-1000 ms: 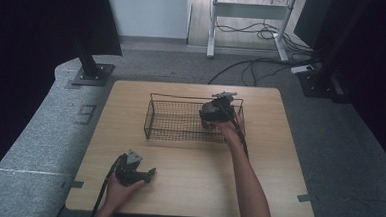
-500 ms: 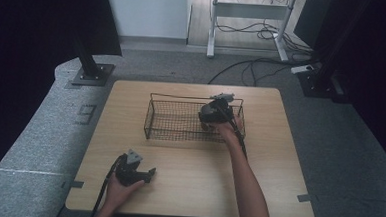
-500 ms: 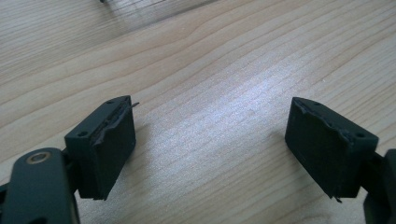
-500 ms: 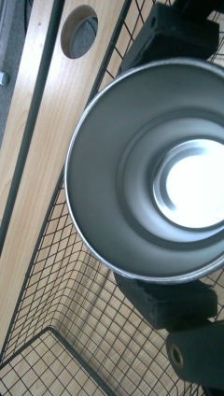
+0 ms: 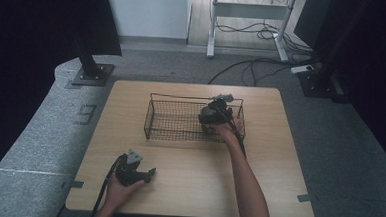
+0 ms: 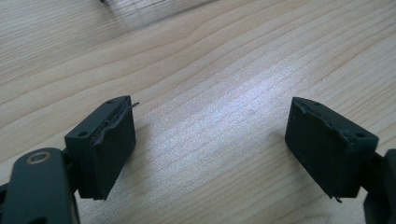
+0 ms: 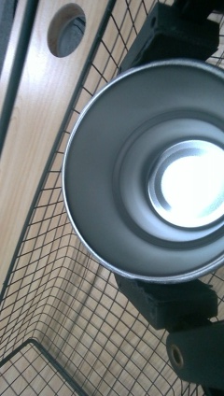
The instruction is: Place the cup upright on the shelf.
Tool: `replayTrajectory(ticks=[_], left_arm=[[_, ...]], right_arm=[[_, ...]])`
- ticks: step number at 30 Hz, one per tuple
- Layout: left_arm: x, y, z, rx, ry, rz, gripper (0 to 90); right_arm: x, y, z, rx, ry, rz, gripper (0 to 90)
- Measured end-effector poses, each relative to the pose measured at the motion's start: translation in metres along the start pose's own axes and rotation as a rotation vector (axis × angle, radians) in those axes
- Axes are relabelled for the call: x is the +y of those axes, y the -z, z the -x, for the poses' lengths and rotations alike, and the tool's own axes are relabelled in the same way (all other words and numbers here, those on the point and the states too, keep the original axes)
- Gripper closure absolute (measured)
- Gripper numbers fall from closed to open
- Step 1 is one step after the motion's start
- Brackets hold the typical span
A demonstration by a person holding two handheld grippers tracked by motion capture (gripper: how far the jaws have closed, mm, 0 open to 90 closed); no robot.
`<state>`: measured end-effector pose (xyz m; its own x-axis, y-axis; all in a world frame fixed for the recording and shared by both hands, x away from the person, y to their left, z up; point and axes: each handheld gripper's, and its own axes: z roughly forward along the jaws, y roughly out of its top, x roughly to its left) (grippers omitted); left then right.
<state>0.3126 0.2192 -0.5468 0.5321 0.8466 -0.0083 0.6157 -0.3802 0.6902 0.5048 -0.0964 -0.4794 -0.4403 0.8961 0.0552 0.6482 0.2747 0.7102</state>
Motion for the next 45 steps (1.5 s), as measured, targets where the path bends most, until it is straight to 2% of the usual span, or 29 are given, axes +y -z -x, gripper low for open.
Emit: replayTrajectory(ticks=[3,11,19,23,26,28,35,45], left_arm=[[0.000,0.000,0.000,0.000,0.000,0.000,16.2],[0.000,0.000,0.000,-0.001,0.000,0.000,16.2],[0.000,0.000,0.000,0.000,0.000,0.000,16.2],[0.000,0.000,0.000,0.001,0.000,0.000,16.3],[0.000,0.000,0.000,-0.001,0.000,0.000,16.2],[0.000,0.000,0.000,0.000,0.000,0.000,16.3],[0.000,0.000,0.000,0.000,-0.001,0.000,16.1],[0.000,0.000,0.000,0.000,-0.001,0.000,16.0]], right_arm=[[-0.001,-0.001,0.000,0.005,-0.002,-0.021,13.0],[-0.003,-0.006,-0.002,-0.027,0.014,-0.059,12.9],[-0.005,-0.005,0.001,-0.008,-0.011,-0.070,12.4],[-0.006,-0.004,0.001,-0.017,-0.017,-0.070,11.9],[-0.006,-0.002,0.001,-0.040,0.001,-0.063,9.3],[-0.005,-0.001,0.001,-0.041,-0.009,-0.055,8.1],[-0.004,0.005,0.006,0.003,-0.053,-0.009,6.5],[-0.002,0.022,0.008,0.013,-0.052,0.060,7.8]])
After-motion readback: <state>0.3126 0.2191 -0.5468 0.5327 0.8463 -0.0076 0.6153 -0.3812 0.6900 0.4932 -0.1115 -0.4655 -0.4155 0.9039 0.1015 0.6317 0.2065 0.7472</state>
